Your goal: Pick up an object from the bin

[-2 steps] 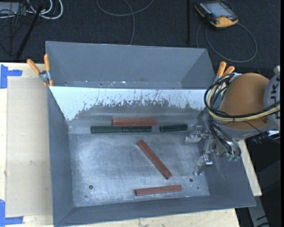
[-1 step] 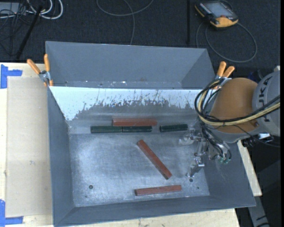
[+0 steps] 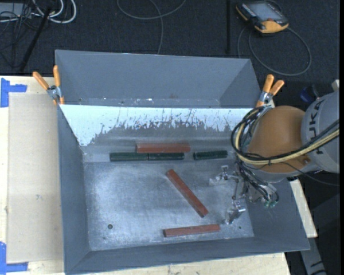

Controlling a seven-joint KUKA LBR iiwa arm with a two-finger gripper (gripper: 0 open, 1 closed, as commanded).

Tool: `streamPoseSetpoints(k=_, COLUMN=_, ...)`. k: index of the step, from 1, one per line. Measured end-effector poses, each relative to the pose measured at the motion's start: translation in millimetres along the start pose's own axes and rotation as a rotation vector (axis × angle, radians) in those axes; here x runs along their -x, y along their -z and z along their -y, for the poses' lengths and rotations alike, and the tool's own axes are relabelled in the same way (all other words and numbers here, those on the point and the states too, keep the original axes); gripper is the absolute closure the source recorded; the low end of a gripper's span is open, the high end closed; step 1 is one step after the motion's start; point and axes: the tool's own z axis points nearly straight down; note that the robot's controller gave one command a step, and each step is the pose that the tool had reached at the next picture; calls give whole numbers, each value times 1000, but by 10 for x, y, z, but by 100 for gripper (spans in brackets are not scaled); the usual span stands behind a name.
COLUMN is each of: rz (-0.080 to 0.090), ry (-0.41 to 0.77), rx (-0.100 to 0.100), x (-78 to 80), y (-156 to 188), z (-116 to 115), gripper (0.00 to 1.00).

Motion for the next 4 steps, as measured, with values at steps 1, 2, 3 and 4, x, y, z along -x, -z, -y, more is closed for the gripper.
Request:
streamPoseSetpoints(k=1, rz=12, ry=-272, rx=-3, x=18, y=-173, z=-212, gripper=100)
streamPoseSetpoints(k=2, rz=5, ry=-269, rx=-2, x=-3, y=-194, z=-225, gripper=0)
streamPoseSetpoints(k=3, rz=5, ry=-269, rx=-2, x=-3, y=-194, z=-224, gripper=0)
streamPoseSetpoints(k=4, rz=15, ry=-220, rx=-2, x=368, y=-159, z=-829, gripper=100)
